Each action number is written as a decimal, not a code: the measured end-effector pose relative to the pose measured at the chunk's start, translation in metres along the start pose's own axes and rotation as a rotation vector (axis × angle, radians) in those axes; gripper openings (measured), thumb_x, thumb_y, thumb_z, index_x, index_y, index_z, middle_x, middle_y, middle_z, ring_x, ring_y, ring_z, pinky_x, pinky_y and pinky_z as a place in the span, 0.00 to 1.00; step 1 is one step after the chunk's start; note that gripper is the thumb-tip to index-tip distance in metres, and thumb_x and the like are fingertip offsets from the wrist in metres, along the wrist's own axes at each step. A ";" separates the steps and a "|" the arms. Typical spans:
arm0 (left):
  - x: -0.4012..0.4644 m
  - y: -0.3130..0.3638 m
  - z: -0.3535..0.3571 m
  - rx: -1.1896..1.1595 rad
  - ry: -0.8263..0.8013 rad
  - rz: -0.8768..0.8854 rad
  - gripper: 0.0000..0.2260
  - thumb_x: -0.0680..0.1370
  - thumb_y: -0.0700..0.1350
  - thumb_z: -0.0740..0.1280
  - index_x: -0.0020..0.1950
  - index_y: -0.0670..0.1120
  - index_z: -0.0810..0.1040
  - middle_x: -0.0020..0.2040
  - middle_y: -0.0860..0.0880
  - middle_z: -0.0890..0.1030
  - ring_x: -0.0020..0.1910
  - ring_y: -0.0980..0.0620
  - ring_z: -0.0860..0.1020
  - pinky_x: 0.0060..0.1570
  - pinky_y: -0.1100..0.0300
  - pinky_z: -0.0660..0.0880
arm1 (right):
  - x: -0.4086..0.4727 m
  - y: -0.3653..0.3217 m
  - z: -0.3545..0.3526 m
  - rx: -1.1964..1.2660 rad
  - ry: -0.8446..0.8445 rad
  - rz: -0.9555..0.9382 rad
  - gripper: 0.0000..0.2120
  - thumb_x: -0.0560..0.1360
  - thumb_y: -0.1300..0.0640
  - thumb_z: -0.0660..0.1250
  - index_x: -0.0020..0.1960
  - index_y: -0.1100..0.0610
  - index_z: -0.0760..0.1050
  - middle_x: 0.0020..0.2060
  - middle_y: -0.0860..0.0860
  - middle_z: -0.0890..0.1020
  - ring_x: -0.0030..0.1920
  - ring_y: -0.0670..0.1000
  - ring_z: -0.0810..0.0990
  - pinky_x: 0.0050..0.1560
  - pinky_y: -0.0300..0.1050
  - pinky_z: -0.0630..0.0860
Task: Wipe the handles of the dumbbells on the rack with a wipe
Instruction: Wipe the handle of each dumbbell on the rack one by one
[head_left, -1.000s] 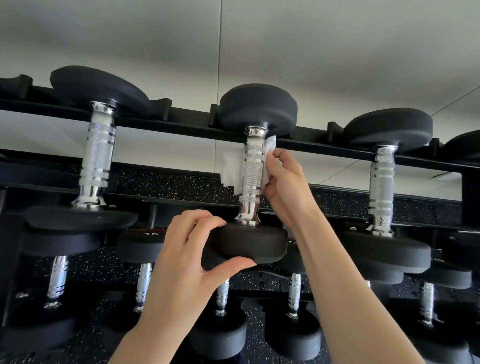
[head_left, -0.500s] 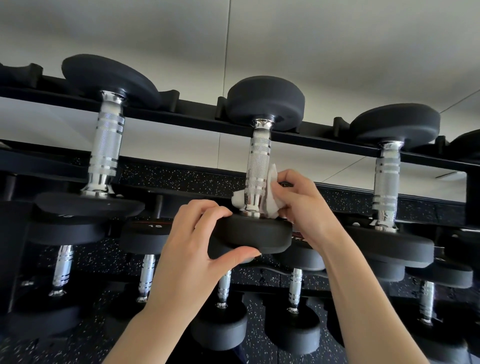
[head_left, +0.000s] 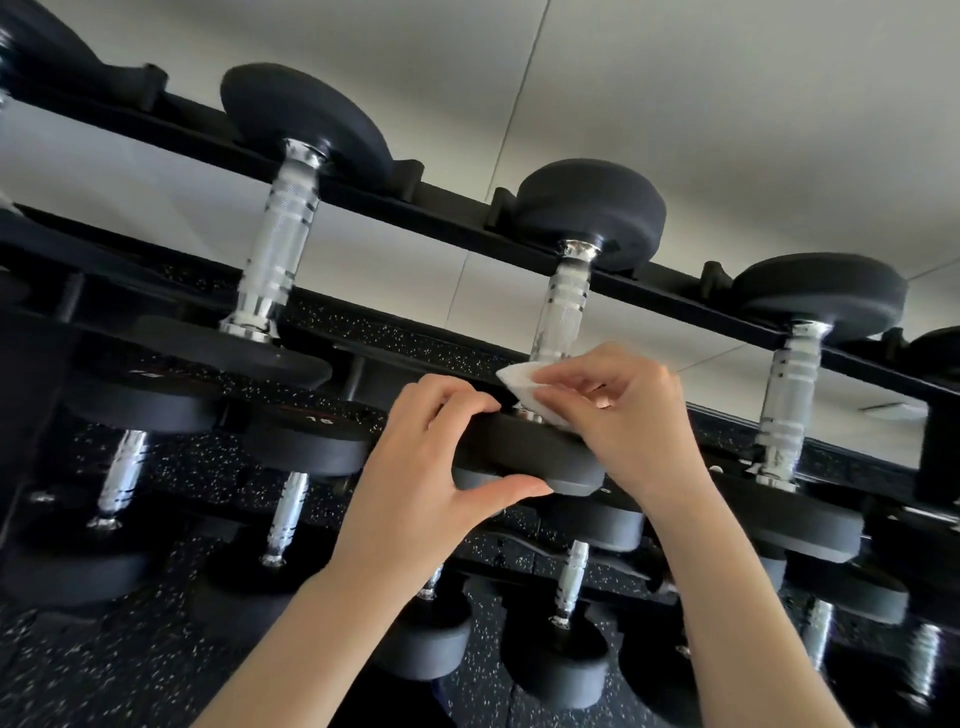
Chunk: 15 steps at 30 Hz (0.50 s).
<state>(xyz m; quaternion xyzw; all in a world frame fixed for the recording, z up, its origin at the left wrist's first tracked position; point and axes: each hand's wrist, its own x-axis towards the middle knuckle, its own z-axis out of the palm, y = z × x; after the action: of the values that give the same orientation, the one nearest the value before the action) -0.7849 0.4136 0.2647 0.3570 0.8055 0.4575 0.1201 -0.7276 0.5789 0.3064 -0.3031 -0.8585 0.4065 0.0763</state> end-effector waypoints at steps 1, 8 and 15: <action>0.000 -0.002 0.000 -0.010 0.009 -0.004 0.27 0.67 0.64 0.70 0.55 0.45 0.78 0.54 0.53 0.73 0.53 0.54 0.73 0.56 0.68 0.67 | 0.003 -0.003 0.001 -0.058 -0.020 -0.020 0.05 0.68 0.61 0.75 0.42 0.53 0.84 0.35 0.48 0.79 0.37 0.40 0.75 0.39 0.27 0.69; 0.002 -0.011 -0.005 -0.034 -0.013 -0.057 0.26 0.65 0.66 0.69 0.53 0.47 0.77 0.51 0.55 0.74 0.51 0.55 0.73 0.51 0.70 0.66 | 0.019 -0.028 0.008 -0.453 -0.247 -0.126 0.04 0.70 0.60 0.72 0.42 0.54 0.85 0.33 0.42 0.73 0.37 0.46 0.74 0.36 0.28 0.67; 0.004 -0.014 -0.004 -0.110 -0.029 -0.077 0.27 0.65 0.67 0.68 0.53 0.47 0.77 0.50 0.54 0.73 0.50 0.55 0.73 0.49 0.60 0.70 | 0.018 -0.040 0.011 -0.692 -0.280 0.008 0.03 0.72 0.49 0.70 0.44 0.46 0.82 0.43 0.50 0.81 0.45 0.54 0.79 0.44 0.48 0.77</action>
<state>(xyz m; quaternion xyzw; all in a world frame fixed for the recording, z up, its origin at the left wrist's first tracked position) -0.7962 0.4090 0.2561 0.3253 0.7905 0.4909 0.1684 -0.7649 0.5633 0.3272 -0.2559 -0.9460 0.1302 -0.1503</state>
